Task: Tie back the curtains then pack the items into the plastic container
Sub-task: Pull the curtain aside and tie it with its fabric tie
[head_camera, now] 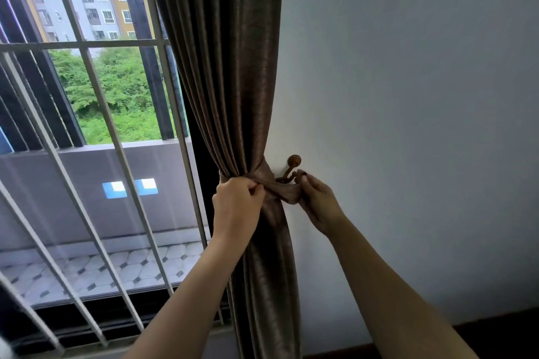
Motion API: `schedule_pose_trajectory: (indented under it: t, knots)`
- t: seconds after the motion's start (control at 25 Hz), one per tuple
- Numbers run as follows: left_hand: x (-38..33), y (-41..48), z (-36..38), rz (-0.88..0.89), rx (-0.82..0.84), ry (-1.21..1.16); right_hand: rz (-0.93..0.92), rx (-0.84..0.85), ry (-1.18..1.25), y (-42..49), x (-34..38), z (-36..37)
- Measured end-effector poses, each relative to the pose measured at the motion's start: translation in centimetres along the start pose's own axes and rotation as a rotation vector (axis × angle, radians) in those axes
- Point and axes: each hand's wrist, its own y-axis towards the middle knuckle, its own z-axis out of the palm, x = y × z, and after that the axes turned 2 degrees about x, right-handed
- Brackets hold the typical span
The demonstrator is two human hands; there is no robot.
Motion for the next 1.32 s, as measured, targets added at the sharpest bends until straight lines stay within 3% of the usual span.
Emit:
schedule_pose_trajectory:
  t: [0.08, 0.32, 0.68, 0.92, 1.04, 1.2, 1.32]
  knots:
    - [0.2, 0.0, -0.3, 0.027, -0.013, -0.005, -0.048, 0.01, -0.105, 0.4, -0.5, 0.5]
    - [0.5, 0.2, -0.1, 0.042, 0.004, -0.035, -0.189, -0.218, -0.334, 1.3, -1.1, 0.0]
    - [0.9, 0.0, 0.1, 0.067, 0.029, -0.006, -0.328, -0.177, -0.838, 1.2, -2.8, 0.6]
    - [1.7, -0.2, 0.2, 0.098, 0.028, 0.018, -0.351, -0.275, -0.916, 2.5, -3.2, 0.4]
    - [2.1, -0.2, 0.4, 0.118, 0.027, 0.023, -0.217, -0.304, -0.922, 3.1, -3.1, 0.5]
    - [2.5, -0.9, 0.7, 0.263, -0.063, 0.062, 0.285, -0.152, -0.472, 3.3, -0.5, 0.6]
    - [3.0, -1.4, 0.4, 0.452, -0.086, 0.188, 0.323, -0.186, -0.524, 3.4, 0.6, 0.5]
